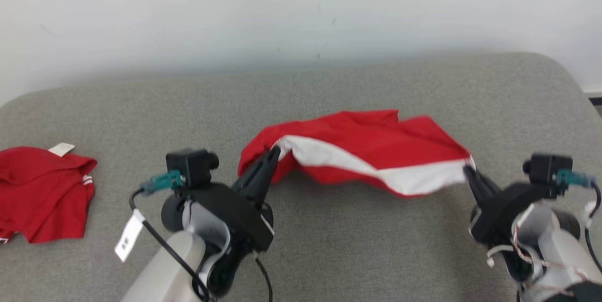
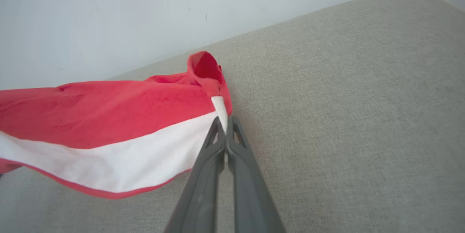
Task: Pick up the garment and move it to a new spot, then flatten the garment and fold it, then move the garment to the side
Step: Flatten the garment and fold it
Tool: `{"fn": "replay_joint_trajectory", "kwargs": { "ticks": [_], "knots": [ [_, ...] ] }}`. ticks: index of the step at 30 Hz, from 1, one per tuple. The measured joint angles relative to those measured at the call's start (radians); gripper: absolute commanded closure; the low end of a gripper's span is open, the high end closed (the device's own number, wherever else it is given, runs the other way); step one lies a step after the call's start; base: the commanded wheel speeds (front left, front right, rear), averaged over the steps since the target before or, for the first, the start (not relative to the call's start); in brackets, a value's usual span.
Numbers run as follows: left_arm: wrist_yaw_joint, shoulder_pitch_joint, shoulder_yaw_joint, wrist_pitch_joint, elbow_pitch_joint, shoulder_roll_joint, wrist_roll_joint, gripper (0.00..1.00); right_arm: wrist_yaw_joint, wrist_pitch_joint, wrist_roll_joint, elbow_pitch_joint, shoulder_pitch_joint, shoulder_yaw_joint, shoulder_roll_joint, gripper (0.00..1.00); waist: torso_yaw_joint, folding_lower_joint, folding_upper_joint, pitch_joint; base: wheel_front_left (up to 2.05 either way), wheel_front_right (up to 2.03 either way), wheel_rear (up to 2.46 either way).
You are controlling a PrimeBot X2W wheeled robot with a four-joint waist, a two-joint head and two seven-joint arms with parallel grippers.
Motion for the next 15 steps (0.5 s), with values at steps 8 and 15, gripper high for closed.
{"fn": "replay_joint_trajectory", "kwargs": {
  "ticks": [8, 15],
  "knots": [
    [0.019, 0.131, -0.071, 0.037, -0.034, 0.030, 0.031, 1.00, -0.011, 0.061, -0.019, 0.009, 0.162, 0.022, -0.008, 1.00, -0.007, -0.0002, 0.0000, -0.038, 0.00, 0.00, 0.00],
    [0.036, 0.145, -0.065, 0.052, -0.059, 0.031, 0.027, 1.00, -0.026, 0.086, 0.016, -0.021, 0.170, 0.010, 0.030, 1.00, -0.009, 0.0001, 0.0001, -0.002, 0.00, 0.00, 0.00]
  ]
}}
